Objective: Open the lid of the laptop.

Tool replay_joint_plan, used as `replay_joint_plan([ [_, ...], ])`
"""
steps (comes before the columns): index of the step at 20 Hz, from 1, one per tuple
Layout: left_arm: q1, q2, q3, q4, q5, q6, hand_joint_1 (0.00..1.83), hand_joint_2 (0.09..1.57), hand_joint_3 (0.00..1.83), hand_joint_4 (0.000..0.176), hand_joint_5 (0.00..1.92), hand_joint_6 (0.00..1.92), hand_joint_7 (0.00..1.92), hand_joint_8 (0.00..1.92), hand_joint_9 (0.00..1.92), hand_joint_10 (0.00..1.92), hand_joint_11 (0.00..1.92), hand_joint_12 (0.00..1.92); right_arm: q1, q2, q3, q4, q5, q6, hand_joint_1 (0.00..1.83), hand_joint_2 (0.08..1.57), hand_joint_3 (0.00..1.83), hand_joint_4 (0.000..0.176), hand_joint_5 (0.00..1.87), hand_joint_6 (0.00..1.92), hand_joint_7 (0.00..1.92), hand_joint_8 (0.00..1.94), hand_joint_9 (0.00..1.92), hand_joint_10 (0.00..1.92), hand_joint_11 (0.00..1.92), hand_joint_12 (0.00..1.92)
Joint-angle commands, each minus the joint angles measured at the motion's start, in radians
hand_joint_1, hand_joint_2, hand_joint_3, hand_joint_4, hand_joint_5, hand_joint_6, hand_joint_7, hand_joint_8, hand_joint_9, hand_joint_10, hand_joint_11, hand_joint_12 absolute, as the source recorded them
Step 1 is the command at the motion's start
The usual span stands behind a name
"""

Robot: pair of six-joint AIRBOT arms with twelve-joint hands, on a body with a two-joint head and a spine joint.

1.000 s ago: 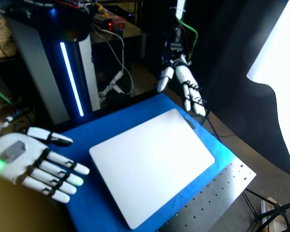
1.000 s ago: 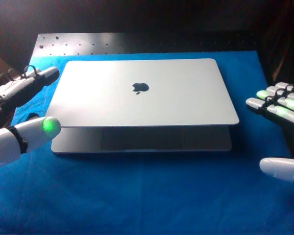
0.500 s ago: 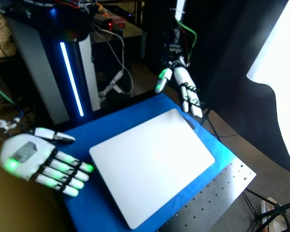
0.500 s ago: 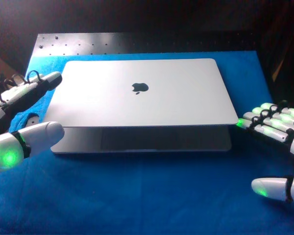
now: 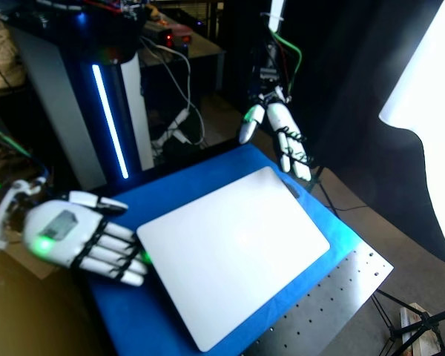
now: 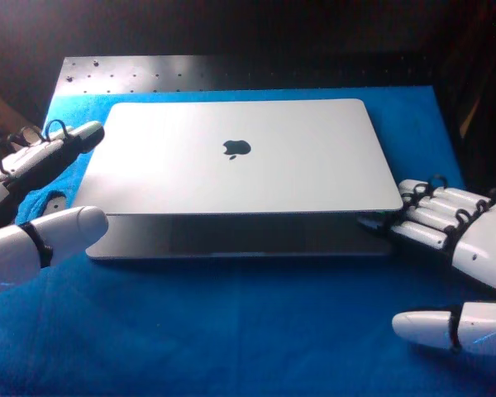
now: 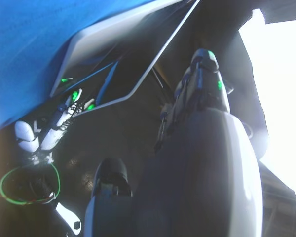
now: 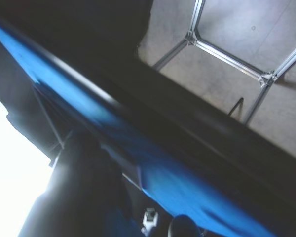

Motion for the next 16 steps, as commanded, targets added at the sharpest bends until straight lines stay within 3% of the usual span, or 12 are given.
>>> replay_joint_plan([
  [1,-0.006,-0.007,0.008,0.004,-0.118,-0.004,0.00,1.18,0.00,0.176,0.00,0.00,0.00,0.00,0.00,0.00,0.00,0.00,0.019,-0.003,0.004,-0.004,0.118,0.002,0.00,1.17,0.00,0.000,0.00,0.00,0.00,0.00,0.00,0.00,0.00,0.00],
  [7,-0.005,-0.009,0.009,0.002,-0.118,-0.004,0.00,1.19,0.00,0.176,0.00,0.00,0.00,0.00,0.00,0.00,0.00,0.00,0.048,-0.026,0.006,-0.032,0.118,0.003,0.00,1.18,0.00,0.000,0.00,0.00,0.00,0.00,0.00,0.00,0.00,0.00],
  [12,-0.004,-0.012,0.010,0.000,-0.116,-0.005,0.00,1.20,0.00,0.176,0.00,0.00,0.00,0.00,0.00,0.00,0.00,0.00,0.100,-0.040,0.019,-0.153,-0.004,0.003,0.00,1.21,0.01,0.000,0.00,0.00,0.00,0.00,0.00,0.00,0.00,0.00],
  [16,-0.004,-0.015,0.010,-0.001,-0.114,-0.005,0.00,1.19,0.00,0.176,0.00,0.00,0.00,0.00,0.00,0.00,0.00,0.00,0.111,-0.045,0.024,-0.179,-0.026,0.003,0.00,1.21,0.00,0.000,0.00,0.00,0.00,0.00,0.00,0.00,0.00,0.00],
])
